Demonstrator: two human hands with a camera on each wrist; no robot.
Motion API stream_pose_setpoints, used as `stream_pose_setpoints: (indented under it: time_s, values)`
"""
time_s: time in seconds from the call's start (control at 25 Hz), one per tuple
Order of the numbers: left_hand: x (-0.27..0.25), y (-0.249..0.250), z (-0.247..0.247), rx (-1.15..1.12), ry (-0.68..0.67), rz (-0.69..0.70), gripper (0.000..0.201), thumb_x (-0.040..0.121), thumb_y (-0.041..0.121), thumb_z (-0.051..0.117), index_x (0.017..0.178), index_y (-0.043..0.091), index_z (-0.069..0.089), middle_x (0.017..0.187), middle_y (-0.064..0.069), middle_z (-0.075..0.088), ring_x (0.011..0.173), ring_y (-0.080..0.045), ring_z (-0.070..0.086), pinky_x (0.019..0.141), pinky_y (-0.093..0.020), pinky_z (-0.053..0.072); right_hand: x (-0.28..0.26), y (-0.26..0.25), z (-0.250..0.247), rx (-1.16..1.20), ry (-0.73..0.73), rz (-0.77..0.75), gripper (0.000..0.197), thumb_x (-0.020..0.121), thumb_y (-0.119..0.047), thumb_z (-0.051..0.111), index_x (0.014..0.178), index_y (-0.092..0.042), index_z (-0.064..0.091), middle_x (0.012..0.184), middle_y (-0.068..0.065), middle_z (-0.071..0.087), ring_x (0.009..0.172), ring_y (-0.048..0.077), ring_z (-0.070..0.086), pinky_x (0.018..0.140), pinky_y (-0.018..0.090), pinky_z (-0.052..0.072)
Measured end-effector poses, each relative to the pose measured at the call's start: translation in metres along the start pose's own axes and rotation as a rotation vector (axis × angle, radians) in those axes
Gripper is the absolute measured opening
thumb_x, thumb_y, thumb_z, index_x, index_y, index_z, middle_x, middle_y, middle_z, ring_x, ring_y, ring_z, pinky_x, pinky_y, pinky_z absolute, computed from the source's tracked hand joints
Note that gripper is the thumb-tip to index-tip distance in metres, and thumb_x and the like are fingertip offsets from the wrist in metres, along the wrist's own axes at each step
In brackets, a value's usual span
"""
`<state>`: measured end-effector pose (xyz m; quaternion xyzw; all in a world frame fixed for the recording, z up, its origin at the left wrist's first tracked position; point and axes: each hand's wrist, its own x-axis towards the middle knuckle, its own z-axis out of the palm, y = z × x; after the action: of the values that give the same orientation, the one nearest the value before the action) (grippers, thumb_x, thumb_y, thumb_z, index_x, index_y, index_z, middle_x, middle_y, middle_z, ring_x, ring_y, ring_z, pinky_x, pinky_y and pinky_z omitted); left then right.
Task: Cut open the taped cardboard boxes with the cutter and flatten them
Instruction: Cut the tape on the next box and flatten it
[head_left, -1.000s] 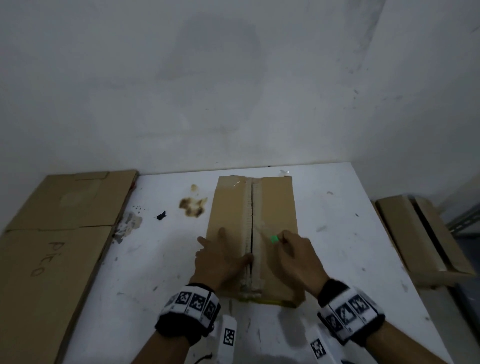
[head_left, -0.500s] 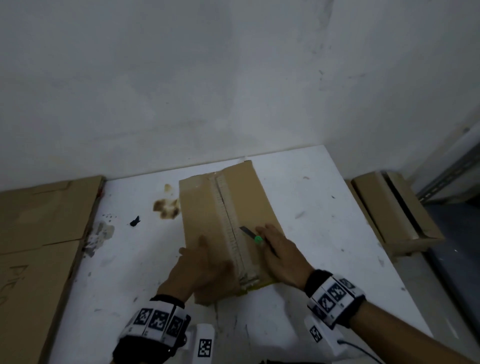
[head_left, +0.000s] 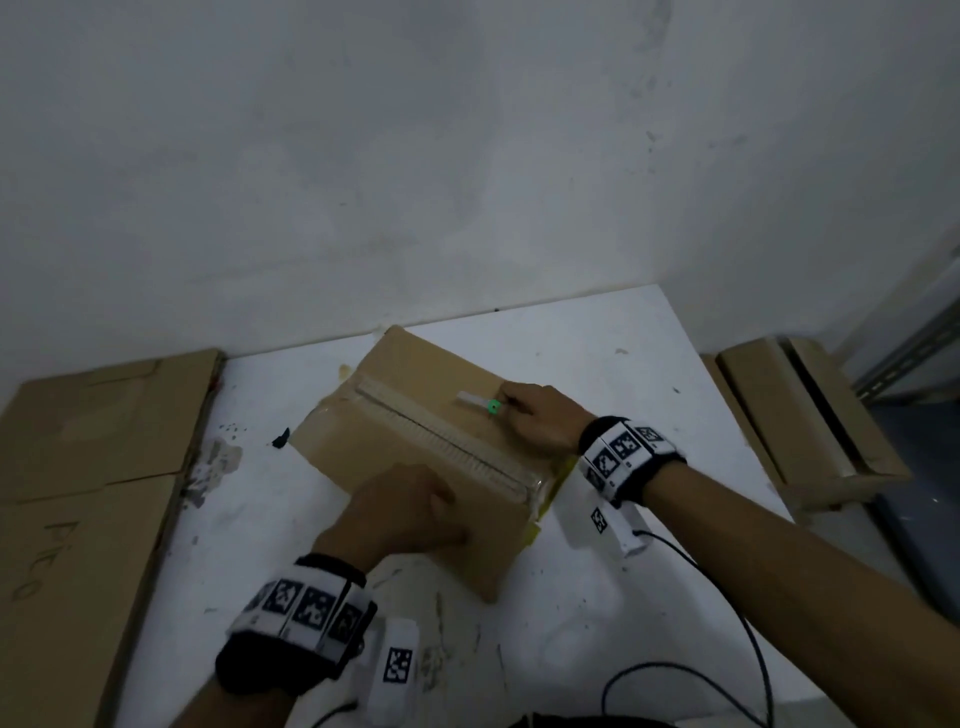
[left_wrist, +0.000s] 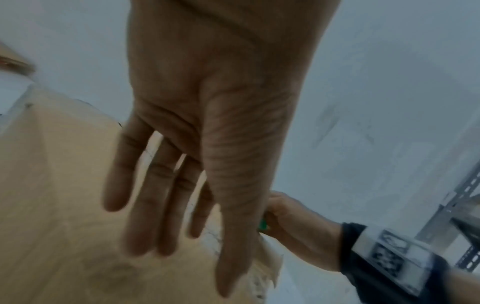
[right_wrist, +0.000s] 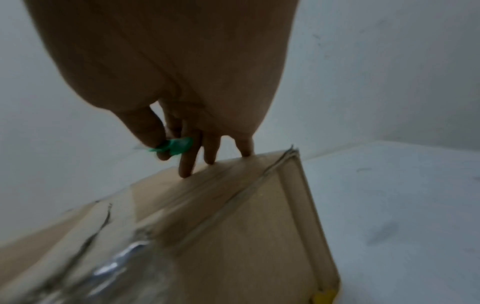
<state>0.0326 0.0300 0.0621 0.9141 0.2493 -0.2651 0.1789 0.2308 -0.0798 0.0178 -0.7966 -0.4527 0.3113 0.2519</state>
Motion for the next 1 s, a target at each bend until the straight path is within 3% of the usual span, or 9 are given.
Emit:
stream_pose_setpoints:
  time_s: [0.08, 0.16, 0.24, 0.32, 0.4, 0.48, 0.68, 0.84, 1.0]
  values:
    - [0.016, 0.000, -0.010, -0.002, -0.012, 0.146, 0.092, 0.068, 0.064, 0.081, 0.146, 0.033, 0.045, 0.145, 0.003, 0.047, 0.130, -0.020, 0.046, 0.108, -0.038, 0.042, -0.017, 0.004, 0.007, 0.096, 0.169, -0.013, 0.022, 0.104, -0.024, 0.043, 0.094, -0.006, 0.051, 0.084, 0.016, 0.060, 0.072, 0.029, 0.053, 0.065, 0.035, 0.039]
    - [0.030, 0.002, -0.011, 0.077, -0.109, 0.314, 0.112, 0.065, 0.060, 0.085, 0.156, 0.036, 0.023, 0.164, 0.000, 0.018, 0.149, -0.023, 0.020, 0.120, -0.041, 0.025, -0.044, 0.011, 0.017, 0.176, 0.308, -0.011, 0.024, 0.102, -0.022, 0.048, 0.087, -0.004, 0.050, 0.077, 0.016, 0.055, 0.067, 0.028, 0.048, 0.062, 0.034, 0.035]
    - [0.041, 0.005, -0.007, 0.222, -0.167, 0.405, 0.129, 0.061, 0.061, 0.086, 0.158, 0.038, 0.004, 0.167, 0.001, -0.009, 0.153, -0.021, -0.006, 0.124, -0.046, 0.007, -0.069, 0.019, 0.023, 0.287, 0.383, 0.056, 0.026, 0.100, -0.019, 0.050, 0.080, -0.002, 0.046, 0.074, 0.018, 0.051, 0.068, 0.033, 0.046, 0.063, 0.034, 0.034]
    - [0.046, 0.007, -0.002, 0.323, -0.180, 0.419, 0.142, 0.053, 0.064, 0.088, 0.157, 0.040, -0.006, 0.164, 0.001, -0.019, 0.152, -0.022, -0.014, 0.124, -0.049, -0.002, -0.091, 0.027, 0.026, 0.426, 0.329, 0.192, 0.027, 0.099, -0.021, 0.052, 0.080, -0.001, 0.052, 0.074, 0.018, 0.058, 0.069, 0.035, 0.054, 0.065, 0.038, 0.044]
    - [0.047, 0.008, 0.000, 0.339, -0.161, 0.428, 0.142, 0.052, 0.062, 0.090, 0.157, 0.040, -0.003, 0.164, 0.000, -0.014, 0.152, -0.025, -0.008, 0.124, -0.049, 0.004, -0.111, 0.028, 0.028, 0.505, 0.191, 0.292, 0.025, 0.101, -0.024, 0.054, 0.084, -0.006, 0.063, 0.072, 0.010, 0.069, 0.065, 0.029, 0.064, 0.069, 0.041, 0.055]
    - [0.047, 0.006, 0.002, 0.305, -0.120, 0.452, 0.137, 0.051, 0.061, 0.091, 0.156, 0.041, 0.006, 0.163, 0.001, -0.002, 0.151, -0.025, 0.003, 0.123, -0.048, 0.016, -0.123, 0.029, 0.034, 0.496, 0.105, 0.333, 0.024, 0.102, -0.024, 0.054, 0.089, -0.007, 0.064, 0.072, 0.006, 0.073, 0.061, 0.027, 0.066, 0.069, 0.039, 0.056]
    - [0.051, 0.005, 0.005, 0.365, -0.020, 0.489, 0.125, 0.045, 0.068, 0.089, 0.148, 0.038, 0.025, 0.138, 0.003, 0.030, 0.125, -0.019, 0.029, 0.111, -0.041, 0.030, -0.135, 0.028, 0.052, 0.596, 0.035, 0.367, 0.026, 0.103, -0.022, 0.052, 0.095, 0.001, 0.062, 0.077, 0.011, 0.075, 0.070, 0.042, 0.069, 0.071, 0.042, 0.059]
    - [0.056, 0.007, 0.006, 0.429, 0.033, 0.500, 0.117, 0.043, 0.071, 0.087, 0.139, 0.035, 0.029, 0.120, 0.001, 0.029, 0.109, -0.019, 0.026, 0.103, -0.040, 0.031, -0.141, 0.023, 0.054, 0.671, 0.028, 0.396, 0.026, 0.103, -0.019, 0.051, 0.098, 0.006, 0.060, 0.078, 0.014, 0.075, 0.064, 0.034, 0.067, 0.060, 0.029, 0.055]
    - [0.051, 0.006, 0.007, 0.483, 0.043, 0.503, 0.110, 0.047, 0.072, 0.085, 0.134, 0.023, 0.039, 0.121, -0.004, 0.030, 0.112, -0.022, 0.025, 0.105, -0.044, 0.030, -0.143, 0.018, 0.053, 0.726, -0.026, 0.393, 0.027, 0.104, -0.019, 0.051, 0.102, 0.007, 0.058, 0.082, 0.018, 0.075, 0.062, 0.032, 0.066, 0.061, 0.031, 0.056]
